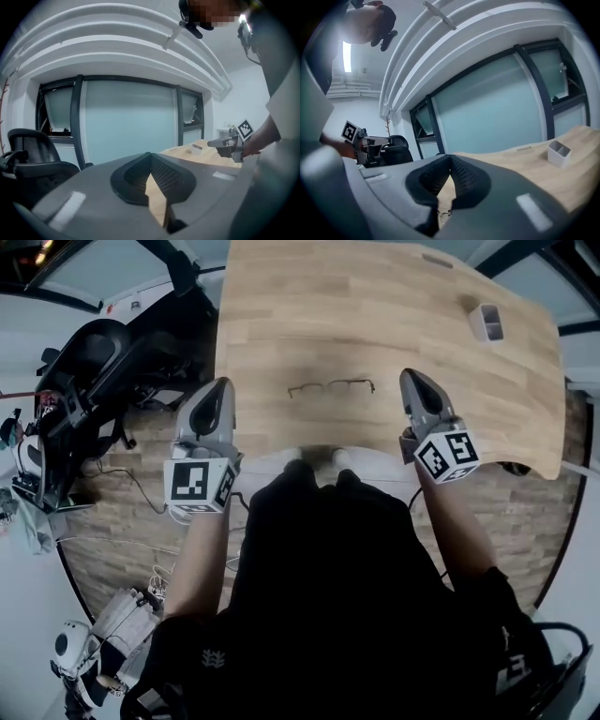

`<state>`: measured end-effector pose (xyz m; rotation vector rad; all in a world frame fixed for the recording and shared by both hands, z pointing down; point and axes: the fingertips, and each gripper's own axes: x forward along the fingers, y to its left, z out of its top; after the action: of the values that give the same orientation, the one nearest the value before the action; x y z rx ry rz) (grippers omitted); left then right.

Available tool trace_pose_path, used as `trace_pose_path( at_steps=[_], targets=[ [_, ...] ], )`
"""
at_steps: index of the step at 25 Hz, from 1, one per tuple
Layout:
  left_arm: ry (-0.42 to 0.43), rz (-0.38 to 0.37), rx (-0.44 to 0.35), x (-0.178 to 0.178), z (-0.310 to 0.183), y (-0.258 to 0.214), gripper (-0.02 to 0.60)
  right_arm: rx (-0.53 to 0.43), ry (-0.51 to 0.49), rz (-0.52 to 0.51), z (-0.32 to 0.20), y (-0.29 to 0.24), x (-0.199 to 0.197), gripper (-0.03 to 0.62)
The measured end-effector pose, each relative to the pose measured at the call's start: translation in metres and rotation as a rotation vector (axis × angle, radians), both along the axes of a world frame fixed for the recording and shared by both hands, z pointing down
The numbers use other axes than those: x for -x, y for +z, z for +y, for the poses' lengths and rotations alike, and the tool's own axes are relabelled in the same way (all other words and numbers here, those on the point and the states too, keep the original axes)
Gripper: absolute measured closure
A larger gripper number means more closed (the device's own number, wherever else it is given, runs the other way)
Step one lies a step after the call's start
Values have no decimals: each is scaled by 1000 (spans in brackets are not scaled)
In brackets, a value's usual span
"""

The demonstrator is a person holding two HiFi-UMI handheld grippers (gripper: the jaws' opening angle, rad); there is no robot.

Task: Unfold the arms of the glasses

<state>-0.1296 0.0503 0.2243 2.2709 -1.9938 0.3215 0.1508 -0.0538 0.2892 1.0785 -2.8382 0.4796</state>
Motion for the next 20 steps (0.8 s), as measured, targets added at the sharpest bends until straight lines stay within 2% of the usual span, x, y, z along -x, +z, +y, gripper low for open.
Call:
trace_pose_path(
  at_steps=[10,16,20],
  targets=[
    [221,52,21,38,-36,28,575,-12,214,49,7,-15,31,592],
    [302,82,34,29,-42,47,575,1,283,96,23,-10,25,592],
    [321,87,42,20,-41,54,575,18,310,111,27,1,16,592]
  ],
)
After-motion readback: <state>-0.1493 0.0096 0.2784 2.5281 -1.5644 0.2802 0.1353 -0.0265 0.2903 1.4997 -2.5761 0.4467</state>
